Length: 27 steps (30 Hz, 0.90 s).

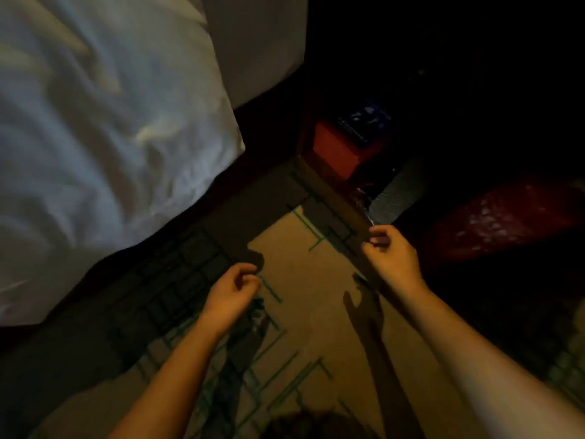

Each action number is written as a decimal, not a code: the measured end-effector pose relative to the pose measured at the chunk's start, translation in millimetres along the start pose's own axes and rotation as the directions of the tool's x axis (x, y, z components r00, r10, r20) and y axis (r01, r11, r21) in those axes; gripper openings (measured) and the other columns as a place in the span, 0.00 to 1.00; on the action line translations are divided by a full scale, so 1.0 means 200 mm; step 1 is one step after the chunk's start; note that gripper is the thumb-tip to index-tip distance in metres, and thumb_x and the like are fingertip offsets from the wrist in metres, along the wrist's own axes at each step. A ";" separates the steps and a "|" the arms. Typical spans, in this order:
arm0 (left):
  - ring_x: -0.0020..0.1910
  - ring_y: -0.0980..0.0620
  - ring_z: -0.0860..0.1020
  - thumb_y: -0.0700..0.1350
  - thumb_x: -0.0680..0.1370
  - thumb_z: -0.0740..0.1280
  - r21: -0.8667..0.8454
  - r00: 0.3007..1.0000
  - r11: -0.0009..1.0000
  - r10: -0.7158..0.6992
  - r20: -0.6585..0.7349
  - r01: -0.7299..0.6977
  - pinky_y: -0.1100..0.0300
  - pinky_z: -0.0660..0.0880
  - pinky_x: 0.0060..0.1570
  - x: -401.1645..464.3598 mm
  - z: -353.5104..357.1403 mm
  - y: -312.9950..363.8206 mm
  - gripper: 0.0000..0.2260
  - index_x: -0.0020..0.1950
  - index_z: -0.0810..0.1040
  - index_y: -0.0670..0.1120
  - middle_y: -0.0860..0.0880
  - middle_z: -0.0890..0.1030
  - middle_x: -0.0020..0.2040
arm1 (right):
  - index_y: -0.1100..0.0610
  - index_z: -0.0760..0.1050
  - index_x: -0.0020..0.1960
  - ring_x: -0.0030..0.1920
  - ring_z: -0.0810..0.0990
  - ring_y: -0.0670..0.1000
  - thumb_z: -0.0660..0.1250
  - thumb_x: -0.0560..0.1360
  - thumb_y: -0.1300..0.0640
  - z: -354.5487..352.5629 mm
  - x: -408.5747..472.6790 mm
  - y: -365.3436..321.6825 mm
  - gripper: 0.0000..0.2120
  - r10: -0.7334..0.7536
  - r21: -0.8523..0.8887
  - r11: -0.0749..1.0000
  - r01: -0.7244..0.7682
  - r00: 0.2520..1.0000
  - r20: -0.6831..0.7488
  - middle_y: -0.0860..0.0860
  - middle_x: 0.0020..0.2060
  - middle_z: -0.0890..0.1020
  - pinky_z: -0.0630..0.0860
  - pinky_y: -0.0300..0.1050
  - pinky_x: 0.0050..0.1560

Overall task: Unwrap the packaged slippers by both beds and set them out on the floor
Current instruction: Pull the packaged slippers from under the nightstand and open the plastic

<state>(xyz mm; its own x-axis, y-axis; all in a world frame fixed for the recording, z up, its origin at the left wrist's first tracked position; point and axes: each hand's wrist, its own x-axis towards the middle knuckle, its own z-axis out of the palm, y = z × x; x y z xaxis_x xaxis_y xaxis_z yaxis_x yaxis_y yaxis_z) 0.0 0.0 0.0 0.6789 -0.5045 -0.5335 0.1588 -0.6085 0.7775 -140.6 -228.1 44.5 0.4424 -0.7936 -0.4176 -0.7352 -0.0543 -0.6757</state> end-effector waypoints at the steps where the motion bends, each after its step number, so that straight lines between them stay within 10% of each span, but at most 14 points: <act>1: 0.47 0.47 0.78 0.41 0.73 0.67 0.008 0.999 0.999 0.038 -0.006 -0.038 0.57 0.72 0.51 0.05 0.04 -0.03 0.10 0.53 0.76 0.47 0.42 0.81 0.47 | 0.58 0.74 0.58 0.50 0.78 0.56 0.67 0.73 0.58 0.04 0.05 0.03 0.14 -0.041 -0.024 0.999 0.040 0.998 -0.037 0.52 0.45 0.77 0.69 0.44 0.47; 8: 0.58 0.42 0.77 0.56 0.68 0.60 0.666 0.896 0.670 0.444 -0.006 -0.328 0.51 0.75 0.57 0.23 0.30 -0.50 0.25 0.61 0.75 0.45 0.41 0.77 0.61 | 0.56 0.67 0.70 0.70 0.63 0.62 0.70 0.70 0.58 0.24 0.41 0.32 0.29 -0.414 -0.572 0.787 0.233 0.886 -0.210 0.60 0.69 0.67 0.62 0.59 0.67; 12: 0.66 0.43 0.72 0.63 0.62 0.61 0.805 0.944 0.527 0.309 0.115 -0.271 0.44 0.76 0.54 0.15 0.41 -0.70 0.33 0.66 0.69 0.53 0.43 0.75 0.67 | 0.52 0.66 0.70 0.70 0.63 0.61 0.71 0.67 0.60 0.24 0.49 0.38 0.33 -0.457 -0.666 0.702 0.253 0.877 -0.149 0.56 0.70 0.67 0.64 0.60 0.64; 16: 0.76 0.51 0.44 0.66 0.62 0.61 0.844 0.955 0.491 0.284 0.081 -0.217 0.40 0.66 0.61 0.08 0.46 -0.80 0.37 0.70 0.63 0.58 0.50 0.63 0.73 | 0.53 0.59 0.74 0.72 0.60 0.59 0.67 0.70 0.60 0.25 0.50 0.41 0.35 -0.429 -0.767 0.587 0.259 0.903 -0.023 0.55 0.73 0.63 0.63 0.57 0.66; 23: 0.70 0.47 0.59 0.66 0.61 0.59 0.861 0.969 0.473 0.234 0.082 -0.187 0.39 0.72 0.54 0.07 0.46 -0.81 0.44 0.74 0.48 0.58 0.49 0.69 0.71 | 0.56 0.66 0.71 0.69 0.67 0.61 0.69 0.66 0.66 0.30 0.45 0.51 0.34 -0.539 -0.755 0.553 0.352 0.842 -0.002 0.57 0.69 0.70 0.70 0.58 0.63; 27: 0.68 0.47 0.61 0.65 0.60 0.58 0.882 0.975 0.440 0.203 0.087 -0.170 0.39 0.76 0.49 0.07 0.45 -0.79 0.41 0.73 0.59 0.56 0.47 0.73 0.69 | 0.57 0.71 0.66 0.63 0.73 0.62 0.72 0.65 0.65 0.34 0.40 0.54 0.30 -0.580 -0.781 0.492 0.385 0.814 0.035 0.58 0.64 0.75 0.76 0.55 0.56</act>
<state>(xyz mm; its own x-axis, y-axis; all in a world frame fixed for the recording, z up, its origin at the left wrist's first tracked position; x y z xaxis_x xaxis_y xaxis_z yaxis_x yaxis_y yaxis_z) -79.8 33.7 -160.5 0.6321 -0.6685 -0.3918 -0.6777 -0.7221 0.1388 -150.5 -256.4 -103.3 0.8045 -0.5931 0.0314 -0.5928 -0.8051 -0.0191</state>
